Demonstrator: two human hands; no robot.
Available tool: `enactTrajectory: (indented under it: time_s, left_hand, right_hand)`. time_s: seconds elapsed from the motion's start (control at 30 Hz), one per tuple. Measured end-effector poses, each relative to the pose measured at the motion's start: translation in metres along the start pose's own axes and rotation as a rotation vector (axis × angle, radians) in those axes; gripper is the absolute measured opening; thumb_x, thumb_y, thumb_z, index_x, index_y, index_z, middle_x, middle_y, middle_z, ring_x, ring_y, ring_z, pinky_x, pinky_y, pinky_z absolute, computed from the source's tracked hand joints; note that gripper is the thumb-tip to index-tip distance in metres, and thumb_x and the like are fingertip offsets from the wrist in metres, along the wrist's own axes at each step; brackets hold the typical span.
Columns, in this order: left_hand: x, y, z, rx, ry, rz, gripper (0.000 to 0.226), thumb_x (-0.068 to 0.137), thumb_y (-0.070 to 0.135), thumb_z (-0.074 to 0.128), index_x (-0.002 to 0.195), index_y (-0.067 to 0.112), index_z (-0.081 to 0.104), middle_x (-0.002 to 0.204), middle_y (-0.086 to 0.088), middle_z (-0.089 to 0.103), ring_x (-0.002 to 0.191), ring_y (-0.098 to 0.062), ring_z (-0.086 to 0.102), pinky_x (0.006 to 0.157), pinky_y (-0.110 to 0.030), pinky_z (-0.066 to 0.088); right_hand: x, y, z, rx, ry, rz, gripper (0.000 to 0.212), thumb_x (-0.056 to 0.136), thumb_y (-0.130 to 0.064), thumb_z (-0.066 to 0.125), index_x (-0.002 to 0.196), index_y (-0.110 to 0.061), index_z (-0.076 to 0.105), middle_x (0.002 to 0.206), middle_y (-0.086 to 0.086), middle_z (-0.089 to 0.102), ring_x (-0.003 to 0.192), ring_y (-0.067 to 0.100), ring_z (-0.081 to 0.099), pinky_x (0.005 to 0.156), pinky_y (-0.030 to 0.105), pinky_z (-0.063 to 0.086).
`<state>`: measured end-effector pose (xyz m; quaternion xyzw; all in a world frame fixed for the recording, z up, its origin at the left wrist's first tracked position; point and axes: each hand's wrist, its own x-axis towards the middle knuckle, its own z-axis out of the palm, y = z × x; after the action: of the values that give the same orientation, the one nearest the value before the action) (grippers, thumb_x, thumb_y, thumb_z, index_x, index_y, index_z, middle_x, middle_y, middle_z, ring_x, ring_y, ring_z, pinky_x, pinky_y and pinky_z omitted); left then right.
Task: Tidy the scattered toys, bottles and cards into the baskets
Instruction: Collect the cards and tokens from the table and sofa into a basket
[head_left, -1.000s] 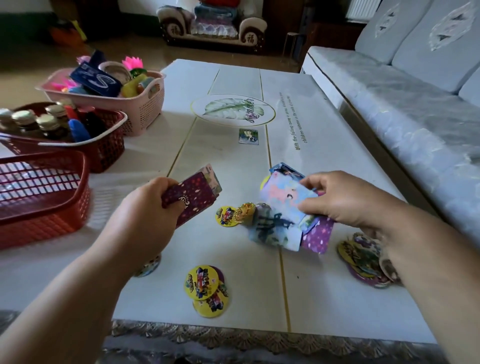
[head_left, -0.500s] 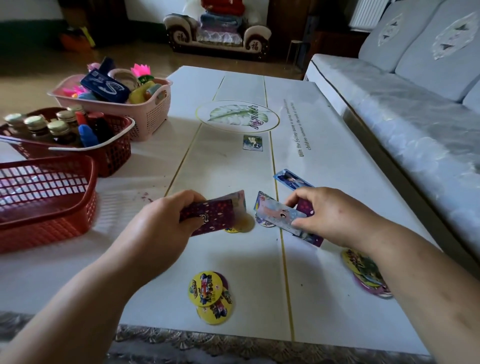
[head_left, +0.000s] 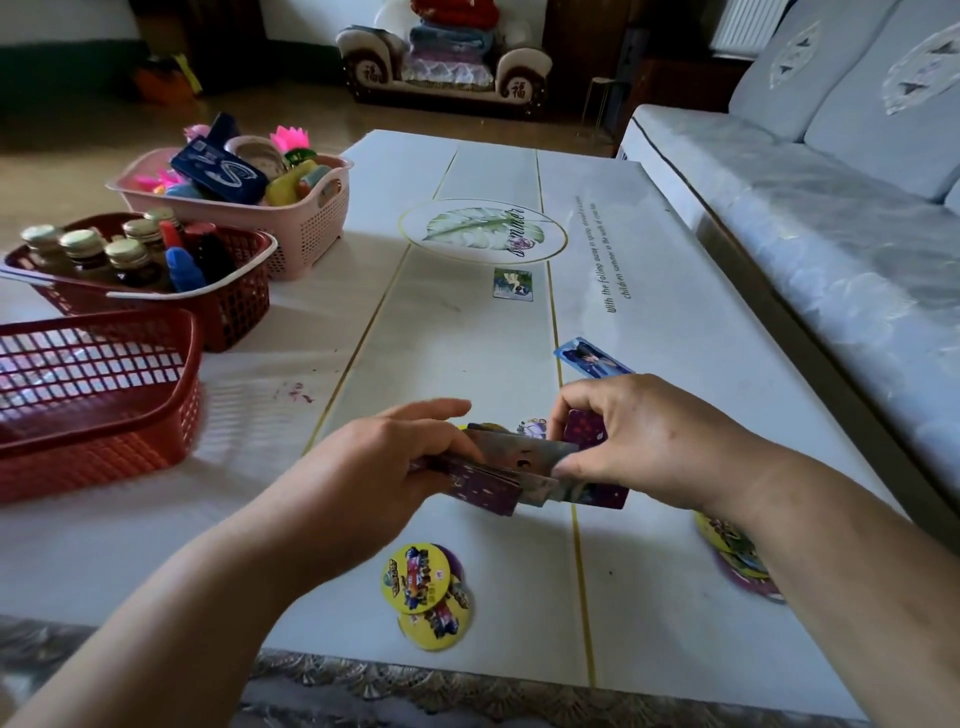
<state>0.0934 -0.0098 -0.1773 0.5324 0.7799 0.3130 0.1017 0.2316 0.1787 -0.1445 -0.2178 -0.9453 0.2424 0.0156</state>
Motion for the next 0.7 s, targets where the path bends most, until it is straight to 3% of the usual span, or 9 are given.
enactTrajectory:
  time_s: [0.13,0.27,0.4,0.5,0.6,0.7]
  left_hand:
    - [-0.001,0.003,0.000,-0.012,0.014,-0.043,0.025,0.087,0.017,0.070,0.097,0.040,0.071,0.090,0.027,0.069,0.087,0.006,0.061,0.074,-0.011,0.047]
    - [0.000,-0.003,-0.013,-0.136,0.148,-0.145,0.042,0.084,0.010,0.072,0.085,0.051,0.063,0.082,0.032,0.068,0.074,0.006,0.064,0.064,-0.009,0.047]
    - [0.002,-0.008,-0.023,-0.432,0.211,-0.312,0.033,0.086,0.004,0.068,0.088,0.037,0.070,0.083,0.012,0.076,0.081,-0.010,0.071,0.083,-0.031,0.055]
    - [0.001,-0.008,-0.021,-0.619,0.173,-0.403,0.028,0.087,-0.003,0.064,0.094,0.022,0.072,0.087,-0.003,0.077,0.089,-0.026,0.071,0.092,-0.046,0.054]
    - [0.000,-0.014,-0.020,-0.566,0.195,-0.432,0.027,0.088,0.000,0.065,0.094,0.025,0.072,0.088,-0.001,0.077,0.090,-0.027,0.071,0.094,-0.051,0.052]
    - [0.000,-0.012,-0.021,-0.572,0.165,-0.427,0.027,0.088,-0.001,0.063,0.095,0.024,0.071,0.089,-0.001,0.076,0.092,-0.028,0.070,0.091,-0.046,0.054]
  right_hand:
    - [-0.001,-0.007,-0.004,0.061,0.012,-0.070,0.016,0.072,-0.033,0.080,0.079,-0.031,0.065,0.068,-0.018,0.065,0.060,-0.003,0.056,0.053,0.012,0.041]
    - [0.005,0.014,-0.004,0.133,0.151,-0.005,0.011,0.087,-0.039,0.066,0.087,-0.027,0.067,0.074,-0.007,0.067,0.069,0.006,0.060,0.061,0.022,0.043]
    - [0.006,0.029,0.002,0.215,0.271,0.085,0.031,0.094,-0.042,0.055,0.087,-0.016,0.068,0.065,0.003,0.064,0.058,0.018,0.051,0.051,0.024,0.034]
    - [0.005,0.030,-0.002,0.209,0.252,0.149,0.025,0.085,-0.045,0.068,0.083,-0.020,0.069,0.071,0.000,0.069,0.062,0.016,0.061,0.054,0.025,0.040]
    - [0.005,0.030,-0.009,0.137,0.161,0.231,0.023,0.073,-0.044,0.079,0.078,-0.024,0.068,0.072,-0.007,0.069,0.063,0.006,0.063,0.051,0.020,0.043]
    - [0.007,0.028,-0.014,0.143,0.137,0.238,0.025,0.072,-0.046,0.079,0.076,-0.023,0.068,0.068,-0.008,0.068,0.058,0.004,0.060,0.045,0.016,0.038]
